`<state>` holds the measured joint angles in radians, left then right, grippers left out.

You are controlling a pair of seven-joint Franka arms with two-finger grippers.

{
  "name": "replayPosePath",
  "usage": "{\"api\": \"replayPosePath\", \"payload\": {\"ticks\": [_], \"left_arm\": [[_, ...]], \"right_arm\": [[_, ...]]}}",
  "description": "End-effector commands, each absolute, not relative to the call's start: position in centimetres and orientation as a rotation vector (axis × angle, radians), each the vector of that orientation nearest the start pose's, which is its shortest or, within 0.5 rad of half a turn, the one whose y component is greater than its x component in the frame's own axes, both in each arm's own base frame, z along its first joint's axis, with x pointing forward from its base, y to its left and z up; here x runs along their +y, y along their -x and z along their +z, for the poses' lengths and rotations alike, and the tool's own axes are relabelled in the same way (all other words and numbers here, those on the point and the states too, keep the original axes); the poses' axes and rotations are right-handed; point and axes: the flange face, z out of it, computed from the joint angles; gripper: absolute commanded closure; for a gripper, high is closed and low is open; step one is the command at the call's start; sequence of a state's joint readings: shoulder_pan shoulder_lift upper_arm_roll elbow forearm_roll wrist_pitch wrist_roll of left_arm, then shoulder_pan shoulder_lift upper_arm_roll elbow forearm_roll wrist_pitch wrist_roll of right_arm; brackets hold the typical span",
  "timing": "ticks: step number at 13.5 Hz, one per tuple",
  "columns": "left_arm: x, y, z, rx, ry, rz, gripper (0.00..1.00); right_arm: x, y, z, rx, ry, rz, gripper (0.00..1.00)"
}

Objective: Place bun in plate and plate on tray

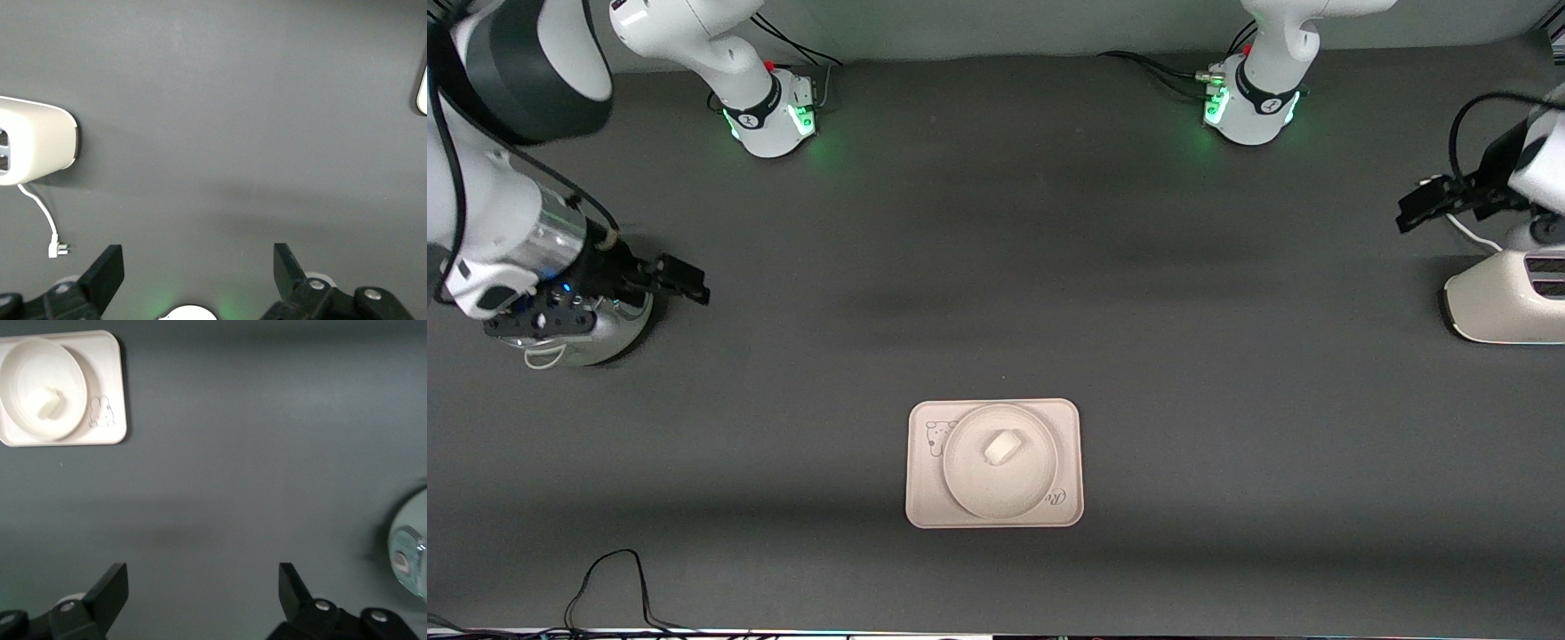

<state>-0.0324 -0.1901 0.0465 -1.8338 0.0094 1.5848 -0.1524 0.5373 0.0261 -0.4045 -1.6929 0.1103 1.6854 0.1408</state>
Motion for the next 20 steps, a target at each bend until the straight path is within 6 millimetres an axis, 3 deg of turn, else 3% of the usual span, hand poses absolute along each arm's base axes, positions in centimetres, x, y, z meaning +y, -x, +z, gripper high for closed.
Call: {"api": "replayPosePath", "payload": {"ticks": [1, 3, 6, 12, 15, 20], "left_arm": [[1.7, -49.2, 58.5, -0.273, 3.132, 0.111, 0.00], [2.1, -50.1, 57.0, -0.286, 3.132, 0.160, 0.00], [1.0, -50.8, 56.4, -0.246, 3.128, 0.181, 0.00], [1.2, -51.1, 56.0, -0.250, 3.125, 0.193, 0.00], [1.2, -51.1, 55.9, -0.250, 3.125, 0.198, 0.00], [1.1, -51.0, 55.8, -0.250, 3.123, 0.212, 0.00]], "right_arm": [[9.6, -53.3, 55.6, -0.051, 3.069, 0.087, 0.00], [11.3, -52.3, 55.7, -0.102, 3.070, 0.105, 0.00], [9.9, -52.2, 55.9, -0.065, 3.097, 0.112, 0.00], [8.0, -50.0, 55.5, -0.003, 3.118, 0.125, 0.00], [7.1, -50.4, 55.1, -0.094, 3.108, 0.121, 0.00], [6.3, -50.7, 55.0, -0.078, 3.105, 0.113, 0.00]]}}
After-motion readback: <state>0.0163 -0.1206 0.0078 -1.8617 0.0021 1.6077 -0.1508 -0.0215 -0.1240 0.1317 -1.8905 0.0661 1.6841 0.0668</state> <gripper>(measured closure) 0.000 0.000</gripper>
